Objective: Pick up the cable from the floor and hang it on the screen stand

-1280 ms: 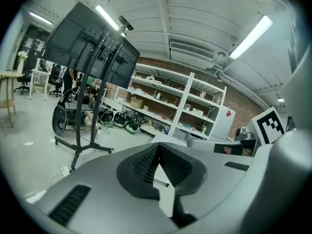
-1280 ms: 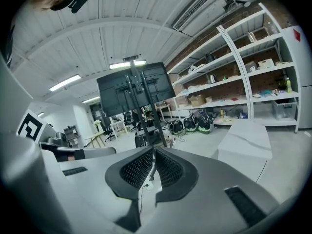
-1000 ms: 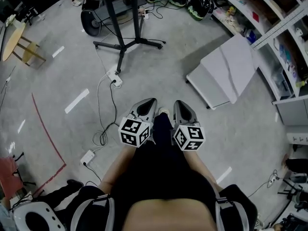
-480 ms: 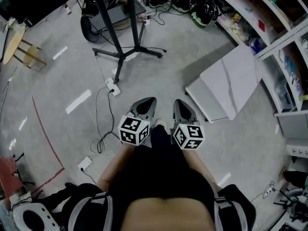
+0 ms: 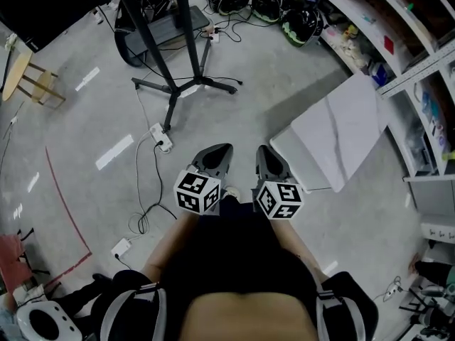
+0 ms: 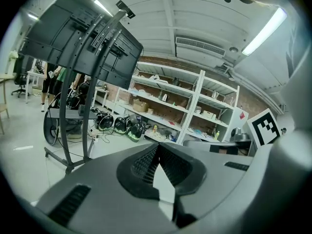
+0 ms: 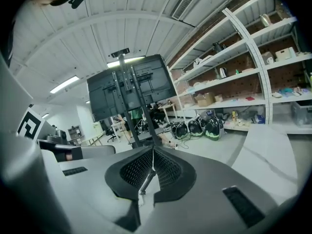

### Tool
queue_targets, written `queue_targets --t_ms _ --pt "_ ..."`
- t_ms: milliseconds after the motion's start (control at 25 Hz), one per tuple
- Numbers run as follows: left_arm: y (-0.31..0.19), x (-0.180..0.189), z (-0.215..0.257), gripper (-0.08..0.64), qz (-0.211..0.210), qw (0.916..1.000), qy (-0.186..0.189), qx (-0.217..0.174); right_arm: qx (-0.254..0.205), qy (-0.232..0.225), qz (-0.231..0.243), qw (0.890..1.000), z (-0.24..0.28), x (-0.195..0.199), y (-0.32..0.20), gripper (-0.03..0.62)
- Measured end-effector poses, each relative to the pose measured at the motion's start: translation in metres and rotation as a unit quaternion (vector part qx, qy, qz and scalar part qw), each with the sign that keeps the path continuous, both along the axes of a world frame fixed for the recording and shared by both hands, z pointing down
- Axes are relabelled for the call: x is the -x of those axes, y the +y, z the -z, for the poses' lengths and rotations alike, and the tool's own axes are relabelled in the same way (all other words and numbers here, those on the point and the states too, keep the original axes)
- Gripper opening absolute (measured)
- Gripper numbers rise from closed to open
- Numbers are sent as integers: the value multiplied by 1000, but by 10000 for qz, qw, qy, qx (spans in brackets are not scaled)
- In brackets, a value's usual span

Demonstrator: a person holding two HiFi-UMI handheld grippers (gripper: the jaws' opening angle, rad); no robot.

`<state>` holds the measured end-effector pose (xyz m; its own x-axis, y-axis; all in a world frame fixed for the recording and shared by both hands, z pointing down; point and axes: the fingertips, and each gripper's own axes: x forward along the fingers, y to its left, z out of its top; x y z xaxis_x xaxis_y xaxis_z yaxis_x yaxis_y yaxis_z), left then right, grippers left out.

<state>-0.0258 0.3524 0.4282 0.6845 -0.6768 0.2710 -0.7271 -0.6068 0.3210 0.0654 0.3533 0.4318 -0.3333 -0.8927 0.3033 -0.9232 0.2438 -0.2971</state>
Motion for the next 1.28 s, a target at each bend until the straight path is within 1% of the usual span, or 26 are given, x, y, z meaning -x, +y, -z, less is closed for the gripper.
queue_targets --t_ms 320,480,720,1040,1280 --pt "-27 -17 -11 8 214 9997 -20 94 52 -6 155 9999 -9 -20 -28 25" --pt "-26 -21 -16 8 315 9993 -43 187 116 -70 183 9997 -13 -25 -27 25" --pt "-19 -20 -23 8 337 9989 -89 325 196 -131 225 9995 -17 -21 -24 25" --pt "-32 -13 -25 8 381 9983 -101 440 263 -186 165 9993 -18 -19 -37 25" --pt "-62 -18 -29 8 329 9984 -72 449 254 -202 12 9995 -21 -29 -67 25"
